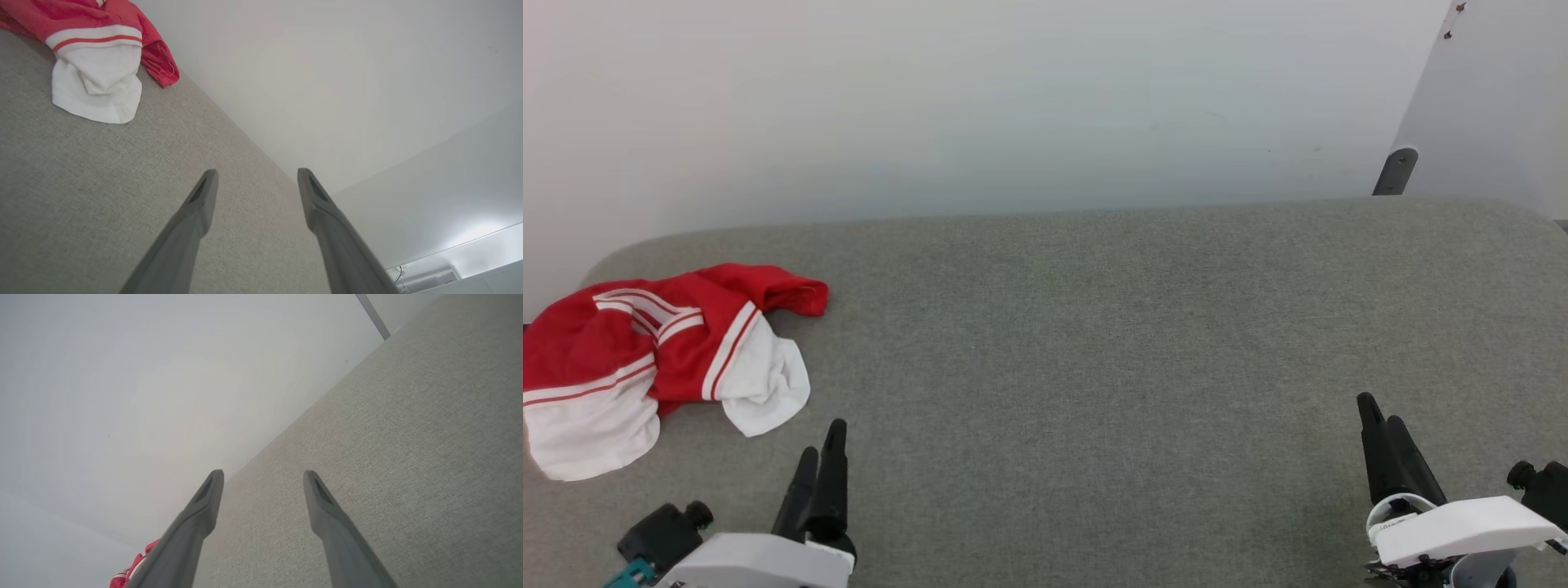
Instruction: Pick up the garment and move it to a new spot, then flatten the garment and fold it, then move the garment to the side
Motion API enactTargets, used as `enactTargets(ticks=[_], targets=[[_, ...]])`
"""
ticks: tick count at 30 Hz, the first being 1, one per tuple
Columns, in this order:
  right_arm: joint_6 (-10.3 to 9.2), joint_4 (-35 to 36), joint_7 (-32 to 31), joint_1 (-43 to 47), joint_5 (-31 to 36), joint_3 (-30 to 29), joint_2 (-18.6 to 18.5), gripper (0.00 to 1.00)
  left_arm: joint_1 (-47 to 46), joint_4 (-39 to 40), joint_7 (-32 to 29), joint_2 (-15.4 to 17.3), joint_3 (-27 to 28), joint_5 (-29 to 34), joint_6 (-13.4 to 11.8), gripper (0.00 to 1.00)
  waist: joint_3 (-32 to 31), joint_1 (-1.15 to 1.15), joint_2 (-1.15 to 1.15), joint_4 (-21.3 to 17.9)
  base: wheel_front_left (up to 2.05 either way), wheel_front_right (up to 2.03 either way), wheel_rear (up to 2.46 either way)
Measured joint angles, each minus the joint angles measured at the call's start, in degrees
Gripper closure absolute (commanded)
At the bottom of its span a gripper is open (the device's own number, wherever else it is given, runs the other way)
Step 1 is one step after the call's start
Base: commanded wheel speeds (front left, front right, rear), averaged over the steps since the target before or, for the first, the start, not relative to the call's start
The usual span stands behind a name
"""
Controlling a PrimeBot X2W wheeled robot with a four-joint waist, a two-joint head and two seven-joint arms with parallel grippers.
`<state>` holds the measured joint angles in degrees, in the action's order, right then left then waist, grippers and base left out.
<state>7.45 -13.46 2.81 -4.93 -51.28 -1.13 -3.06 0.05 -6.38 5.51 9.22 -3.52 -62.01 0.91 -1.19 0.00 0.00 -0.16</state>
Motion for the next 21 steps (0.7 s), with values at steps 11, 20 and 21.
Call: enactTargets(ticks=[11, 20, 21], targets=[[0.00, 1.5, 1.0, 0.2, 10.3, -0.4, 0.1, 0.00, 0.6, 1.3, 1.8, 0.7, -0.4, 12.3, -0.7, 0.00, -0.2, 0.00, 0.00, 0.0, 0.00, 0.00, 0.00], [0.00, 2.2, 2.0, 0.4, 17.6, -0.8, 0.2, 0.00, 1.2, 1.6, 3.2, 1.5, -0.5, 20.5, -0.9, 0.00, -0.5, 0.00, 0.00, -0.1, 0.00, 0.00, 0.00], [0.00, 2.2, 2.2, 0.4, 18.1, -0.9, 0.2, 0.00, 1.2, 1.6, 3.2, 1.6, -0.5, 21.3, -0.9, 0.00, -0.5, 0.00, 0.00, -0.1, 0.00, 0.00, 0.00]])
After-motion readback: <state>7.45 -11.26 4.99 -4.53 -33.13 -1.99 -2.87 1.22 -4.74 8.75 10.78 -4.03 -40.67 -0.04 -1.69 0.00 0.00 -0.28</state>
